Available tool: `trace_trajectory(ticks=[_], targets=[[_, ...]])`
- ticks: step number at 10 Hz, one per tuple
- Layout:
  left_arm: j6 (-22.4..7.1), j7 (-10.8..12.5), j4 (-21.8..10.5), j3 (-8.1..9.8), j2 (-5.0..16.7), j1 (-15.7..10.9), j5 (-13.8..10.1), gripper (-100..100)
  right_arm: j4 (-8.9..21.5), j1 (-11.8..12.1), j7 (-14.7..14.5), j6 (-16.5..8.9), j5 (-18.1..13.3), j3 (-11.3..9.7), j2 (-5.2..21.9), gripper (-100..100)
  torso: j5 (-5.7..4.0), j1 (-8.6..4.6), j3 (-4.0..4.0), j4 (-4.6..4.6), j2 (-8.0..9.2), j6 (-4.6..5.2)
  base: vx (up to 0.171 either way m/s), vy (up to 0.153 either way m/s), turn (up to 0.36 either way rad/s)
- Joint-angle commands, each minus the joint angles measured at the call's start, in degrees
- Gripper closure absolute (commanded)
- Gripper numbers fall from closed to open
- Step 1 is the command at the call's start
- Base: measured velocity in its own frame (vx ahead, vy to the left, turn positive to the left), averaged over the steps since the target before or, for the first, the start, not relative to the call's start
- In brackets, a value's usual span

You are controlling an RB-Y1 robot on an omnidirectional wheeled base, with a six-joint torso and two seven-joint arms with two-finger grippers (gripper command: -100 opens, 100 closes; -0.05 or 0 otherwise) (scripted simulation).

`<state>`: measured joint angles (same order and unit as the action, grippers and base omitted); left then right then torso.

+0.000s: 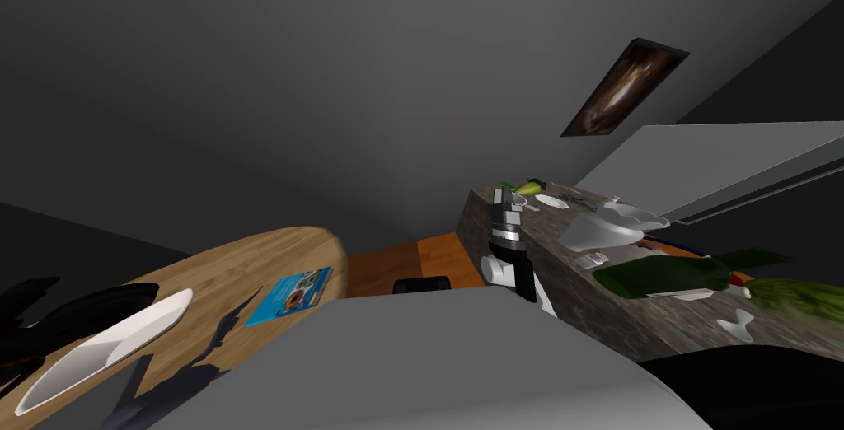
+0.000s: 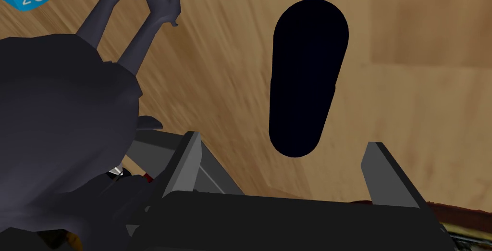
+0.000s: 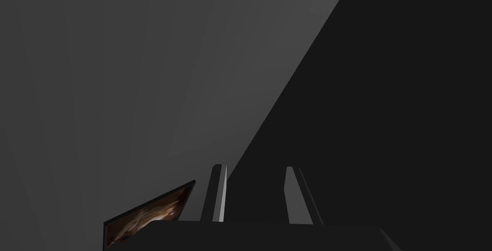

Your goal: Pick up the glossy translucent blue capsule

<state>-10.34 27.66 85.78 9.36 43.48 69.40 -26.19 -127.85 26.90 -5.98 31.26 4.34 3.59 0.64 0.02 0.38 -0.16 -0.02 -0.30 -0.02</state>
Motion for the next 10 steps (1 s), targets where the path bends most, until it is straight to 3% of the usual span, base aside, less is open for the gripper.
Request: trace_trajectory(ticks=[1, 3, 4, 5, 9, 10], targets=[[0.41, -0.65, -1.90, -0.35, -1.06, -1.89, 0.58, -100, 0.00, 0.00, 0.00, 0.00, 0.00, 0.00, 0.00, 0, 0.00, 0.00, 0.00, 0.00, 0.00, 0.00, -0.005, 0.019, -0.012], [0.81, -1.31, -3.81, -0.71, -2.13, -3.78, 1.16, -100, 0.00, 0.00, 0.00, 0.00, 0.00, 0.00, 0.00, 0, 0.02, 0.07, 0.04, 0.02, 0.06, 0.00, -0.010, 0.034, -0.012], [0.66, -1.05, -3.08, -0.57, -1.80, -3.05, 0.98, -100, 0.00, 0.00, 0.00, 0.00, 0.00, 0.00, 0.00, 0, 0.02, 0.09, 0.05, 0.02, 0.08, 0.00, -0.007, 0.015, -0.005], [0.74, -1.13, -3.22, -0.60, -1.86, -3.16, 1.02, 100, 0.00, 0.00, 0.00, 0.00, 0.00, 0.00, 0.00, 0, 0.01, 0.03, 0.04, 0.02, 0.07, 0.00, 0.000, 0.000, 0.000], [0.76, -1.10, -3.19, -0.57, -1.85, -3.17, 1.00, 100, 0.00, 0.00, 0.00, 0.00, 0.00, 0.00, 0.00, 0, 0.00, -0.04, 0.01, -0.01, 0.02, -0.01, 0.000, 0.000, 0.000], [0.75, -1.11, -3.19, -0.57, -1.85, -3.16, 1.01, 0, 0.00, 0.00, 0.00, 0.00, 0.00, 0.00, 0.00, 0, 0.00, -0.05, 0.01, -0.01, 0.03, -0.01, 0.000, 0.000, 0.000]])
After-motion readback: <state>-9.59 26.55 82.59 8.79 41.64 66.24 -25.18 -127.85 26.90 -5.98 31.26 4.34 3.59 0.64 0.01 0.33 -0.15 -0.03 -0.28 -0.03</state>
